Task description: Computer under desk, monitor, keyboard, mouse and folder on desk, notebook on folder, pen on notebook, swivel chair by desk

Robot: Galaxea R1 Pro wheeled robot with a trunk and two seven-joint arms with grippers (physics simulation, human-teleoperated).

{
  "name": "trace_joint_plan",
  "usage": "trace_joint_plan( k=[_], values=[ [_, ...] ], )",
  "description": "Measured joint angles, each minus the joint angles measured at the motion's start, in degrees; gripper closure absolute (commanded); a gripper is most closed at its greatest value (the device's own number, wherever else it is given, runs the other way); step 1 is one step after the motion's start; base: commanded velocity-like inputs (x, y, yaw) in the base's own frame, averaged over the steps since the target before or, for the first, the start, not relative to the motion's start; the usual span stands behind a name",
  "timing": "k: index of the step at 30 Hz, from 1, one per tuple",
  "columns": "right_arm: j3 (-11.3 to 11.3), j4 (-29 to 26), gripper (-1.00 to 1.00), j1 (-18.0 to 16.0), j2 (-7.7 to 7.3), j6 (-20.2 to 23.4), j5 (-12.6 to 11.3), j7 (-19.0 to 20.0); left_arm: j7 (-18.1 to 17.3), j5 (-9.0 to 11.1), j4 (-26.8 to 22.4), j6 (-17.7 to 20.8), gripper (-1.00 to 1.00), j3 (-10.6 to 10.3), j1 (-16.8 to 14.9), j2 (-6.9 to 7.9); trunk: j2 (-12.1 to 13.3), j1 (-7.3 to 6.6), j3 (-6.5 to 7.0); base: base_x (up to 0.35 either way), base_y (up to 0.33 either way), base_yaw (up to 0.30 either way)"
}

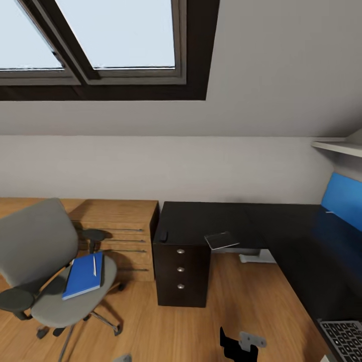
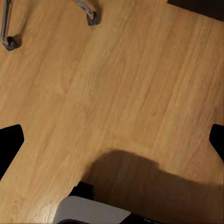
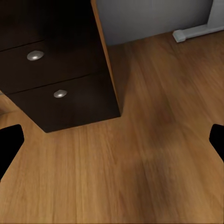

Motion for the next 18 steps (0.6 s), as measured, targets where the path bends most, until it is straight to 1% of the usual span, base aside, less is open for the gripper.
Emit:
trace_joint_plan(
  k=[5, 6, 14, 16, 17, 18],
  values=[
    [0.1, 0.0, -1.0, 0.0, -0.06, 0.0, 0.1, 0.0, 0.0, -0.1, 0.0, -0.1, -1.0, 0.0, 0.0, 0.01, 0.0, 0.0, 0.0, 0.336, 0.0, 0.0],
    [0.1, 0.0, -1.0, 0.0, -0.07, 0.0, 0.1, 0.0, 0.0, 0.0, 0.0, -1.8, -1.0, 0.0, 0.0, 0.03, 0.0, 0.0, 0.0, 0.336, 0.0, 0.0],
    [-0.1, -0.2, -1.0, 0.0, -0.07, -0.3, 0.0, 0.0, 0.0, -0.3, -0.5, -5.1, -1.0, 0.2, 0.0, 0.05, 0.0, 0.0, 0.0, 0.336, 0.0, 0.0],
    [-0.2, -1.0, -1.0, 0.0, 0.02, -1.6, -0.2, -0.1, 0.0, -0.4, -1.0, -7.4, -1.0, 0.1, 0.0, 0.17, 0.0, 0.0, 0.0, 0.337, 0.0, 0.0],
    [-0.3, -1.5, -1.0, 0.0, 0.04, -1.7, -0.3, -0.1, -0.1, -0.4, -1.4, -7.8, -1.0, 0.1, 0.0, 0.23, 0.0, 0.0, 0.0, 0.337, 0.0, 0.0],
    [-0.3, -3.2, -1.0, -0.1, 0.08, -1.8, -0.3, -0.2, 0.0, -0.4, -3.1, -8.4, -1.0, 0.0, 0.0, 0.33, 0.0, 0.0, 0.01, 0.337, 0.0, 0.0]
  ],
)
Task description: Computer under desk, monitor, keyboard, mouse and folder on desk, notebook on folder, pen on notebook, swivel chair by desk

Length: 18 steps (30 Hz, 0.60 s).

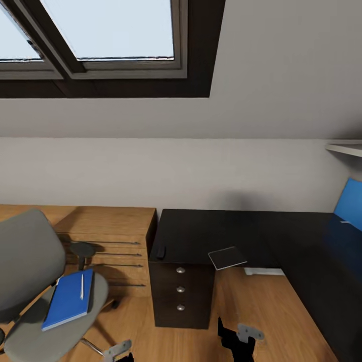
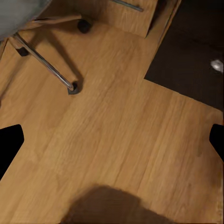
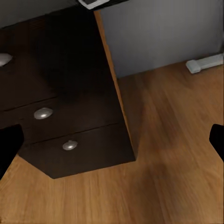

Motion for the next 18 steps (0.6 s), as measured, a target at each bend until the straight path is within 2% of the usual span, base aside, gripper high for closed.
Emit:
trace_joint_plan(
  k=[2, 4, 6, 8, 9, 12, 13, 14, 15, 16, 18],
  values=[
    [-0.1, -5.5, -1.0, -0.1, 0.02, 0.3, -0.1, -1.0, 0.2, -0.1, -6.7, -0.3, -1.0, -0.1, 0.0, 0.38, 0.0, 0.0, 0.01, 0.337, 0.0, 0.0],
    [-0.1, -8.8, -1.0, -0.1, 0.04, 1.2, -0.2, -2.3, 0.4, -0.1, -10.9, 0.1, -1.0, -0.2, 0.0, 1.1, 0.0, 0.0, 0.0, 0.337, 0.0, 0.0],
    [0.0, -15.5, -1.0, -0.3, 0.04, 5.8, 0.2, -7.5, 0.6, -0.6, -17.6, 3.2, -1.0, -0.3, 0.0, 2.8, 0.0, 0.0, 0.01, 0.337, 0.002, 0.0],
    [0.0, -21.2, -1.0, -0.5, 0.03, 12.3, 0.5, -12.3, 0.8, -1.0, -22.5, 7.7, -1.0, 0.1, 0.0, 3.59, 0.0, -0.01, 0.0, 0.337, 0.024, 0.0],
    [0.1, -25.1, -1.0, -0.7, 0.06, 17.7, 0.7, -15.4, 0.8, -1.3, -26.0, 10.9, -1.0, 0.6, 0.0, 3.95, 0.0, 0.0, 0.01, 0.337, 0.048, 0.0],
    [0.4, -36.6, -1.0, -1.8, 0.12, 34.4, 1.0, -23.1, 0.9, -1.7, -36.7, 18.1, -1.0, 4.2, 0.0, 4.61, 0.0, -0.01, 0.01, 0.337, 0.066, 0.0],
    [0.4, -39.8, -1.0, -2.2, 0.11, 38.8, 0.7, -24.7, 0.9, -1.8, -39.6, 20.2, -1.0, 5.5, 0.0, 4.68, 0.0, -0.01, 0.01, 0.337, 0.074, 0.0],
    [0.4, -41.4, -1.0, -2.4, 0.1, 40.8, 0.6, -25.4, 0.9, -1.7, -40.8, 21.3, -1.0, 6.1, 0.0, 4.69, 0.0, -0.01, 0.0, 0.337, 0.079, 0.0],
    [0.3, -44.2, -1.0, -2.7, 0.08, 44.3, 0.6, -26.5, 0.8, -1.7, -43.0, 24.1, -1.0, 7.2, 0.0, 4.72, 0.0, -0.01, 0.01, 0.335, 0.084, 0.0],
    [0.2, -45.0, -1.0, -2.7, 0.07, 45.0, 0.5, -26.8, 0.8, -1.6, -43.5, 24.9, -1.0, 7.5, 0.0, 4.7, 0.0, 0.0, 0.0, 0.297, 0.122, 0.0],
    [1.1, -43.6, -1.0, -2.8, 0.42, 40.3, 0.5, -27.4, 0.8, -1.6, -42.7, 26.4, -1.0, 8.0, 0.0, 4.72, 0.0, 0.01, -0.01, 0.227, 0.184, 0.037]
  ],
)
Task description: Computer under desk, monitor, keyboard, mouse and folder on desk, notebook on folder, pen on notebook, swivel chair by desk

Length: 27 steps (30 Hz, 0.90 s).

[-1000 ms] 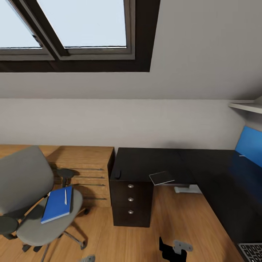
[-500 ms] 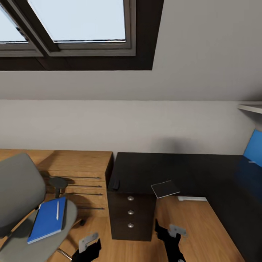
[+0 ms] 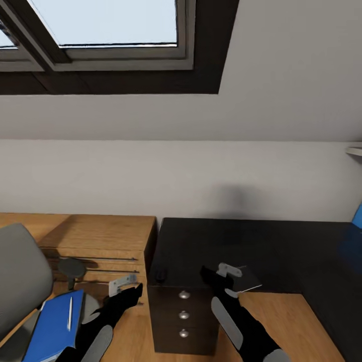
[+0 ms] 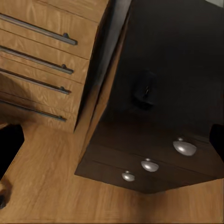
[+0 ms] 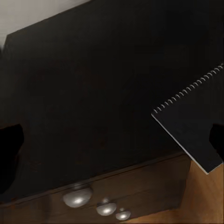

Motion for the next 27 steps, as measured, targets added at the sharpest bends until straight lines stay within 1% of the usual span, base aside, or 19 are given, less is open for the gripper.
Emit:
trace_joint_plan(
  k=[1, 2, 4, 8, 11, 19, 25, 27],
  values=[
    [1.1, 1.2, -1.0, 0.0, 0.3, -3.3, 0.2, -0.3, 0.0, 0.0, 0.6, 0.5, -1.0, 0.2, 0.0, 0.05, 0.0, 0.0, -0.02, 0.187, 0.228, 0.091],
    [2.2, 1.7, -1.0, 0.0, 0.48, -4.6, 0.3, -0.4, 0.0, 0.0, 0.9, 0.7, -1.0, 0.3, 0.0, 0.08, 0.0, 0.0, -0.03, 0.174, 0.249, 0.144],
    [4.6, 2.2, -1.0, 0.0, 0.68, -5.9, 0.4, -0.6, 0.1, -0.1, 1.1, 0.9, -1.0, 0.4, 0.0, 0.14, 0.0, 0.0, -0.06, 0.175, 0.271, 0.197],
    [7.3, 3.0, -1.0, -0.1, 0.83, -6.7, 0.4, -0.7, 0.1, -0.1, 1.4, 1.1, -1.0, 0.4, 0.0, 0.11, 0.0, -0.01, -0.14, 0.168, 0.206, 0.247],
    [7.7, 3.4, -1.0, -0.1, 0.87, -6.9, 0.5, -0.6, 0.1, -0.1, 1.6, 1.2, -1.0, 0.2, 0.0, 0.06, 0.0, 0.01, -0.21, 0.062, 0.062, 0.266],
    [8.1, 5.1, -1.0, 0.0, 0.96, -7.1, 0.6, -0.5, 0.0, -0.2, 1.8, 1.3, -1.0, -0.3, 0.0, 0.03, 0.0, 0.02, -0.39, 0.009, 0.009, 0.271],
    [8.2, 6.5, -1.0, -0.1, 0.98, -7.2, 0.6, -0.5, 0.1, -0.2, 1.8, 1.1, -1.0, -2.0, 0.0, 0.03, 0.0, 0.02, -0.52, 0.0, 0.0, 0.272],
    [8.3, 6.7, -1.0, -0.1, 0.98, -7.3, 1.0, -0.4, 0.4, -0.2, 1.8, 1.0, -1.0, -3.0, 0.0, 0.03, 0.0, 0.02, -0.57, 0.0, 0.0, 0.272]
  ],
)
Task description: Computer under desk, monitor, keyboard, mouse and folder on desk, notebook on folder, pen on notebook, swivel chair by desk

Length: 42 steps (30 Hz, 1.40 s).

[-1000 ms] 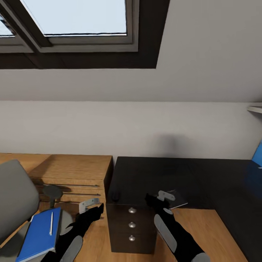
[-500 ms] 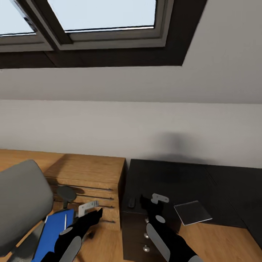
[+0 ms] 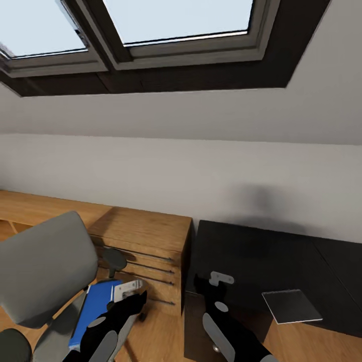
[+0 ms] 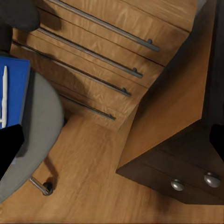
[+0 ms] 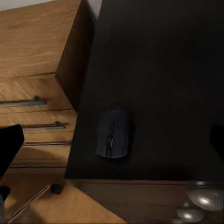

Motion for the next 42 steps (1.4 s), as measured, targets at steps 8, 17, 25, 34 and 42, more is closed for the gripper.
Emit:
trace_joint_plan(
  k=[8, 17, 25, 34, 42],
  values=[
    [0.0, 2.4, -1.0, 0.0, 0.02, -1.0, 1.9, 0.2, 5.7, 0.0, -4.2, -2.5, -1.0, -2.3, 3.3, 0.07, 0.0, 0.0, -0.19, 0.0, 0.0, 0.272],
    [-0.1, 4.0, -1.0, 0.0, -0.18, -4.6, 6.6, 0.2, 5.9, -0.1, -6.3, -3.0, -1.0, -2.8, 4.5, 0.09, 0.0, -0.02, -0.37, 0.115, 0.0, 0.199],
    [-0.5, 8.7, -1.0, 0.0, -0.1, -6.6, 14.0, 0.4, 5.9, 0.0, -6.4, -3.2, -1.0, -3.0, 4.6, 0.09, 0.0, 0.0, -0.38, 0.091, 0.0, 0.014],
    [-0.9, 24.8, -1.0, -6.4, -0.15, -6.7, 13.7, 5.5, 6.0, 0.0, -6.4, -3.2, -1.0, -4.1, 4.6, 0.09, 0.0, 0.0, -0.38, 0.003, 0.0, 0.0],
    [-1.1, 30.2, -1.0, -9.8, -0.64, -6.8, 10.0, 11.2, 6.0, 0.0, -6.4, -3.2, -1.0, -4.5, 4.6, 0.09, 0.0, 0.0, -0.38, 0.0, 0.0, 0.0]
  ],
)
